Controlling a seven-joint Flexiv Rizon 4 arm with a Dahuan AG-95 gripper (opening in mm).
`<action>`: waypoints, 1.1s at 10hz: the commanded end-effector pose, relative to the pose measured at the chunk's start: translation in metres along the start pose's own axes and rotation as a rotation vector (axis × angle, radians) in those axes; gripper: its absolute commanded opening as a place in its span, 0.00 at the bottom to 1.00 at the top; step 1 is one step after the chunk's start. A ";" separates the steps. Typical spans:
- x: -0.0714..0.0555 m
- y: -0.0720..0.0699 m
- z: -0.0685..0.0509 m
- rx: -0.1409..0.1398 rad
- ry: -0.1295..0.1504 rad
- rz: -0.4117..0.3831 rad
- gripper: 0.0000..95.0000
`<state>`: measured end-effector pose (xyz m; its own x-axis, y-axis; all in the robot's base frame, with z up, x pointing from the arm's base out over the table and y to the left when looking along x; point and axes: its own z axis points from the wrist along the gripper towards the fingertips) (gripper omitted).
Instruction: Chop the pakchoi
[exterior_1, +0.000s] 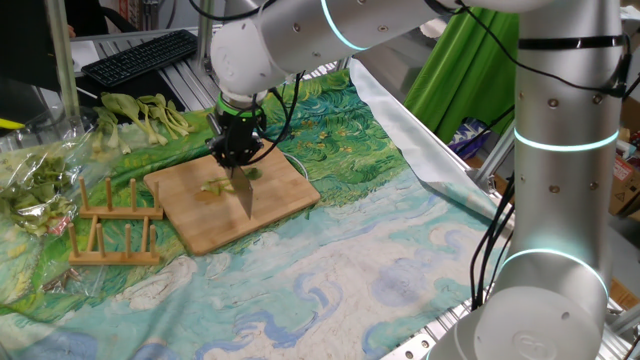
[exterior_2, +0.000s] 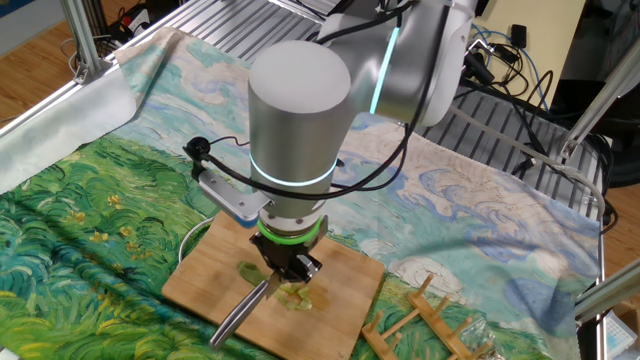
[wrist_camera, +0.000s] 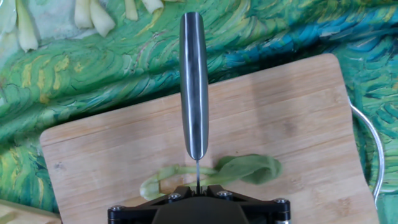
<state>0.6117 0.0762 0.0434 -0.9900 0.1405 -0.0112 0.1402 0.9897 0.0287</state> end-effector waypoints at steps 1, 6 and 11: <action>0.000 0.000 0.021 -0.009 -0.034 0.000 0.00; 0.000 0.000 0.017 -0.022 -0.014 0.015 0.00; -0.005 0.001 0.021 -0.019 -0.016 0.016 0.00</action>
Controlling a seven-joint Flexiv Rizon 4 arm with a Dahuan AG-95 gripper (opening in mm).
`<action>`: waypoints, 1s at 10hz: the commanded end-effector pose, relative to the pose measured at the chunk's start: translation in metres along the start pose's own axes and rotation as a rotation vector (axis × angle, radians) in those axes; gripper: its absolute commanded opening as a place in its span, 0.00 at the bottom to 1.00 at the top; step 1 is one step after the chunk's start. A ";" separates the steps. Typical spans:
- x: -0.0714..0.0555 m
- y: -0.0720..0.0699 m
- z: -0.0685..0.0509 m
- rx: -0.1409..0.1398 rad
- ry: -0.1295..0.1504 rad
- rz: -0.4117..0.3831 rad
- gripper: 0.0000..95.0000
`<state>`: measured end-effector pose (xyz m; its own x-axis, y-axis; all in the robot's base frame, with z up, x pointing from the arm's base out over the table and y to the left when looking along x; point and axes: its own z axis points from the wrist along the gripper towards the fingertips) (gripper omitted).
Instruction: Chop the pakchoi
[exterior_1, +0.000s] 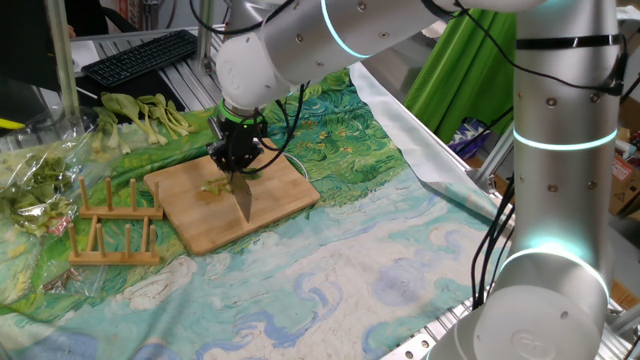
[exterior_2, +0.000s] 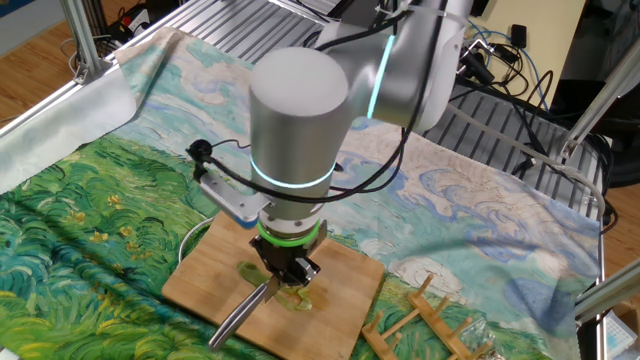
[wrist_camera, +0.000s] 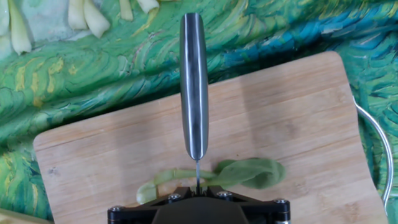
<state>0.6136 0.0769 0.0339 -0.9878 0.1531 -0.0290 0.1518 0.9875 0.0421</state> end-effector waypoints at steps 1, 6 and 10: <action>-0.009 0.001 0.009 -0.002 0.005 0.003 0.00; 0.000 0.004 0.004 0.006 0.012 0.025 0.00; 0.011 0.005 0.003 0.011 -0.015 0.028 0.00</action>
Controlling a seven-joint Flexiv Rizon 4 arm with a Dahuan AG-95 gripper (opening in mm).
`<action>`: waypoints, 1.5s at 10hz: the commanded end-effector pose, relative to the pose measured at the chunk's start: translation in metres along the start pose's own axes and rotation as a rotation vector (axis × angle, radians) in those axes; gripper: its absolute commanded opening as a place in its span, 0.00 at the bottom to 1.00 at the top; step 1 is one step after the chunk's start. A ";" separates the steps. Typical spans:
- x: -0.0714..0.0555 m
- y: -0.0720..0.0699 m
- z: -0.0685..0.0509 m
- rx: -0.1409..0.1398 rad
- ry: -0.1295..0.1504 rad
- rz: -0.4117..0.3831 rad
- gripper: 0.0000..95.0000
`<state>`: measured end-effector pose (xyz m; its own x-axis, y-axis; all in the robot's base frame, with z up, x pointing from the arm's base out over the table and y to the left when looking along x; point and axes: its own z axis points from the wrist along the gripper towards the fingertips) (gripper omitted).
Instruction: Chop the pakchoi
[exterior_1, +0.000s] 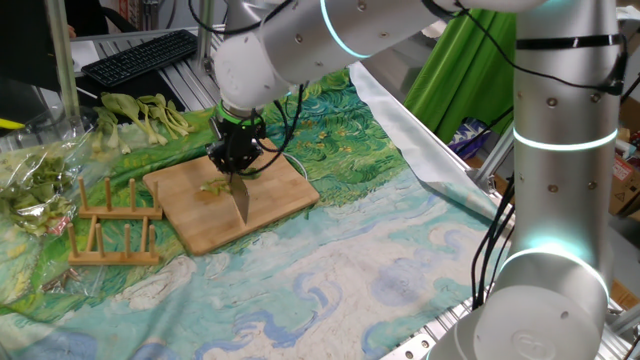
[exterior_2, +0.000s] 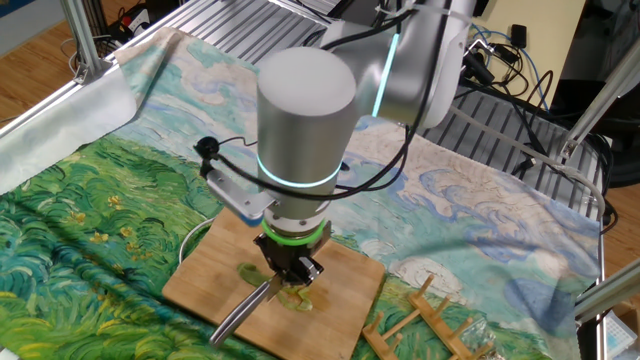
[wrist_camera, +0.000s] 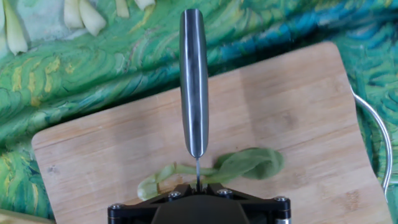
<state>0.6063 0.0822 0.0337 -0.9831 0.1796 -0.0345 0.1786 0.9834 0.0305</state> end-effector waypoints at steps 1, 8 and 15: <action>0.003 0.000 0.000 -0.003 -0.025 0.007 0.00; 0.013 0.002 -0.003 -0.027 -0.051 0.038 0.00; 0.006 0.002 -0.005 -0.001 -0.019 0.029 0.00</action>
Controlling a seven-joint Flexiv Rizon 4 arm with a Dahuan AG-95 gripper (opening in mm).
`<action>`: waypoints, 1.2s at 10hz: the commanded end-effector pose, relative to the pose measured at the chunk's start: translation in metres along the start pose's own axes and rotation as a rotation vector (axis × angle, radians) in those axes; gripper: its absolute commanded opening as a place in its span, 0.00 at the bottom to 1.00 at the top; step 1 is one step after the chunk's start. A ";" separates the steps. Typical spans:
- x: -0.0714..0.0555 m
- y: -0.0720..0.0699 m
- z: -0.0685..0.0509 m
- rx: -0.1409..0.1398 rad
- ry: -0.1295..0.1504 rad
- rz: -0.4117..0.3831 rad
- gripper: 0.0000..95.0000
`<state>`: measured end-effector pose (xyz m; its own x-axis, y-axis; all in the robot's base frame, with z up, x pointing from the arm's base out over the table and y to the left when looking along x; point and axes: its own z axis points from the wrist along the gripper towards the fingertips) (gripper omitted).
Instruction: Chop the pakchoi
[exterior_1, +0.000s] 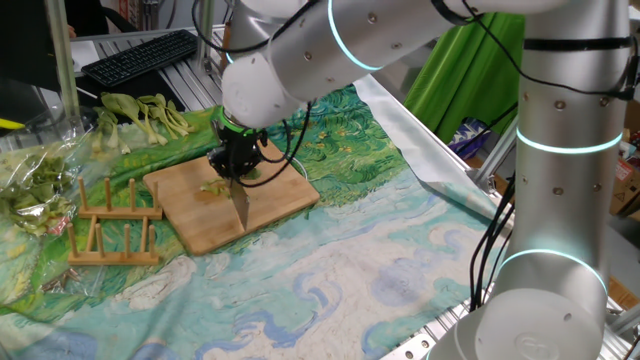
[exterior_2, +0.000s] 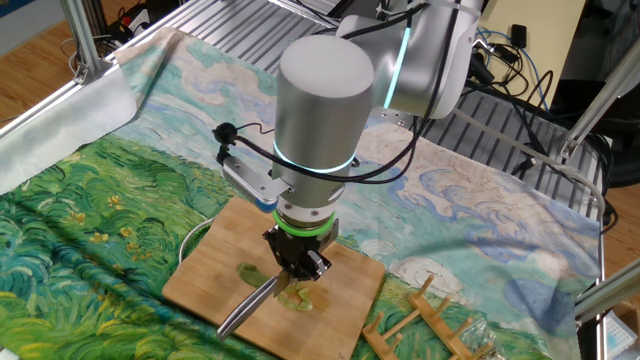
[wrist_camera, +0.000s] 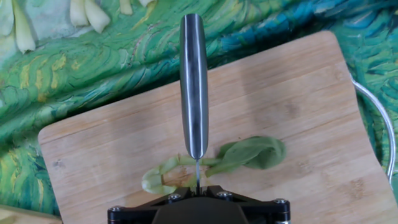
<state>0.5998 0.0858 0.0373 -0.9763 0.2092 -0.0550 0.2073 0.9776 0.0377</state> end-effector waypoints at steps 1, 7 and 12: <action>-0.002 0.000 -0.002 0.005 0.003 -0.002 0.00; -0.006 -0.004 0.002 0.012 0.018 -0.003 0.00; -0.013 0.000 0.012 0.011 0.038 0.002 0.00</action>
<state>0.6108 0.0815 0.0336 -0.9763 0.2158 -0.0178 0.2150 0.9759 0.0360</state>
